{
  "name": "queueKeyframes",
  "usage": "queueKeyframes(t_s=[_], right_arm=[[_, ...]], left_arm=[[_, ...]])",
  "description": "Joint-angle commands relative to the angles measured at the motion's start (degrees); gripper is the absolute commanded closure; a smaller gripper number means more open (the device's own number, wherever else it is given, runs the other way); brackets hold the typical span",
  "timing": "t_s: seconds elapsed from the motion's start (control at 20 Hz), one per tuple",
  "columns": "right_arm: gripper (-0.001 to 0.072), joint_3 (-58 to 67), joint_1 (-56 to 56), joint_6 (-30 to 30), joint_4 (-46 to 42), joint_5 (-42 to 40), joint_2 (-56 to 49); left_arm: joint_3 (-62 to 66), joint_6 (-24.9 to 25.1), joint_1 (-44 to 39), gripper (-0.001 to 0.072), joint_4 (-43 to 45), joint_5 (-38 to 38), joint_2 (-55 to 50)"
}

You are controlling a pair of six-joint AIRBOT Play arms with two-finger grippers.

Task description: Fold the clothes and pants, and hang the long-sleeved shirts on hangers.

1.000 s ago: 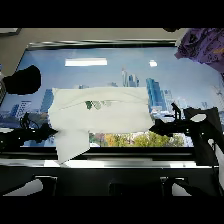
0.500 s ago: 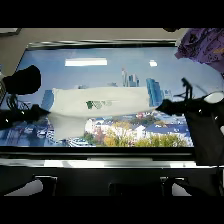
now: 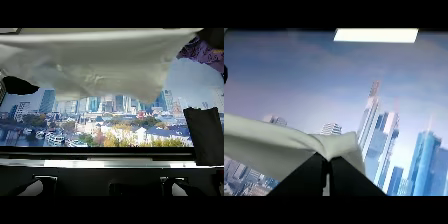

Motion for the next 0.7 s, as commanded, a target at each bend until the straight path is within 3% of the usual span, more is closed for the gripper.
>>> queueKeyframes(t_s=[0.0,0.15,0.3,0.5,0.65], right_arm=[[0.068,8.2,0.0,2.91,-8.11,0.15,8.13],[0.068,8.2,0.0,5.66,-11.91,0.31,15.19],[0.068,8.2,0.0,7.21,-12.44,1.07,17.46],[0.068,8.02,0.02,10.97,-12.33,4.76,13.4],[0.068,4.42,0.02,13.62,-10.16,9.62,5.57]], left_arm=[[6.64,-6.95,-0.33,0.0692,11.98,-1.68,10.56],[-0.72,-11.19,-0.33,0.0692,15.91,-2.01,21.49],[-3.3,-14.71,-0.33,0.0692,18.86,-2.47,26.08],[-3.5,-11.28,-0.37,0.0692,16.41,-4.44,21.68],[-3.63,-7.76,-0.37,0.0692,9.46,-9.18,10.71]])
